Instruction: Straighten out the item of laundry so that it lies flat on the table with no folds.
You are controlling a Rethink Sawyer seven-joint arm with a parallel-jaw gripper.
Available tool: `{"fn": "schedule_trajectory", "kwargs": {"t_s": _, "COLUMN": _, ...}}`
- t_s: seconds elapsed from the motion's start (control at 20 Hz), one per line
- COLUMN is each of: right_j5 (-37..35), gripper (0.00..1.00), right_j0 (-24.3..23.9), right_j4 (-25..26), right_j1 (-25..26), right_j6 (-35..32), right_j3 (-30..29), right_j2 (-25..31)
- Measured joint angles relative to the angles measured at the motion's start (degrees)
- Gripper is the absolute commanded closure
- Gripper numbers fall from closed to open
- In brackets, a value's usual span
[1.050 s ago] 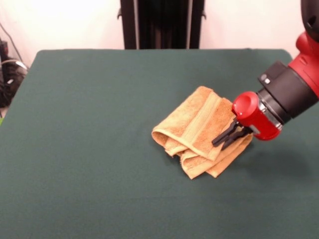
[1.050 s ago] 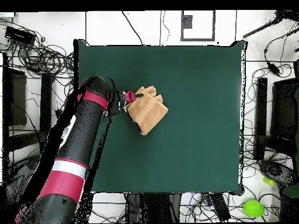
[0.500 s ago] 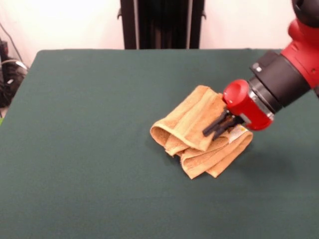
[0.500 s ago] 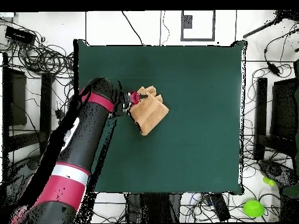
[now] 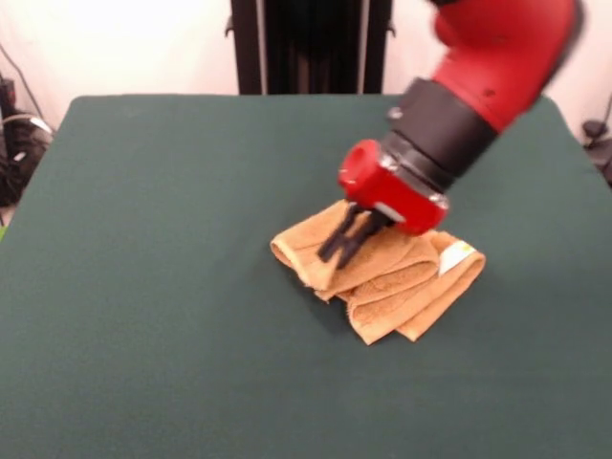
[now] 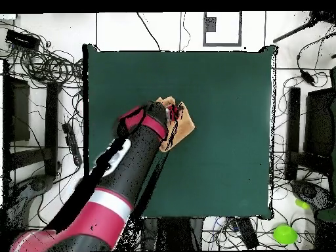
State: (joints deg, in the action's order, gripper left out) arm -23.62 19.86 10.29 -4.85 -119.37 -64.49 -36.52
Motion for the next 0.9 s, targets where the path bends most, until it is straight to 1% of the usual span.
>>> {"fn": "schedule_trajectory", "kwargs": {"t_s": 0.05, "right_j5": 2.06, "gripper": 1.0, "right_j0": -1.28, "right_j4": 0.15, "right_j1": -1.12, "right_j6": -0.01, "right_j3": -1.89, "right_j2": 1.15}}
{"fn": "schedule_trajectory", "kwargs": {"t_s": 0.2, "right_j5": 5.14, "gripper": 1.0, "right_j0": -3.84, "right_j4": 0.32, "right_j1": -3.11, "right_j6": 0.0, "right_j3": -5.34, "right_j2": 3.21}}
{"fn": "schedule_trajectory", "kwargs": {"t_s": 0.25, "right_j5": 6.88, "gripper": 1.0, "right_j0": -5.79, "right_j4": 0.34, "right_j1": -4.53, "right_j6": 0.0, "right_j3": -7.79, "right_j2": 4.8}}
{"fn": "schedule_trajectory", "kwargs": {"t_s": 0.35, "right_j5": 8.19, "gripper": 1.0, "right_j0": -7.72, "right_j4": 0.36, "right_j1": -5.97, "right_j6": 0.0, "right_j3": -10.22, "right_j2": 6.46}}
{"fn": "schedule_trajectory", "kwargs": {"t_s": 0.55, "right_j5": 9.36, "gripper": 1.0, "right_j0": -12.78, "right_j4": 0.25, "right_j1": -9.69, "right_j6": 0.0, "right_j3": -15.68, "right_j2": 11.6}}
{"fn": "schedule_trajectory", "kwargs": {"t_s": 0.6, "right_j5": 9.36, "gripper": 1.0, "right_j0": -16.38, "right_j4": 0.21, "right_j1": -11.92, "right_j6": 0.0, "right_j3": -18.79, "right_j2": 15.26}}
{"fn": "schedule_trajectory", "kwargs": {"t_s": 0.7, "right_j5": 9.41, "gripper": 1.0, "right_j0": -18.06, "right_j4": 0.19, "right_j1": -12.83, "right_j6": 0.0, "right_j3": -20.09, "right_j2": 16.94}}
{"fn": "schedule_trajectory", "kwargs": {"t_s": 0.75, "right_j5": 9.73, "gripper": 1.0, "right_j0": -21.32, "right_j4": 0.21, "right_j1": -14.35, "right_j6": 0.0, "right_j3": -22.41, "right_j2": 20.04}}
{"fn": "schedule_trajectory", "kwargs": {"t_s": 0.8, "right_j5": 10.11, "gripper": 1.0, "right_j0": -23.3, "right_j4": 0.2, "right_j1": -15.15, "right_j6": 0.0, "right_j3": -23.71, "right_j2": 21.87}}
{"fn": "schedule_trajectory", "kwargs": {"t_s": 0.85, "right_j5": 10.96, "gripper": 1.0, "right_j0": -26.33, "right_j4": 0.19, "right_j1": -16.29, "right_j6": 0.0, "right_j3": -25.61, "right_j2": 24.57}}
{"fn": "schedule_trajectory", "kwargs": {"t_s": 0.9, "right_j5": 11.53, "gripper": 1.0, "right_j0": -27.8, "right_j4": 0.23, "right_j1": -16.84, "right_j6": 0.0, "right_j3": -26.48, "right_j2": 25.84}}
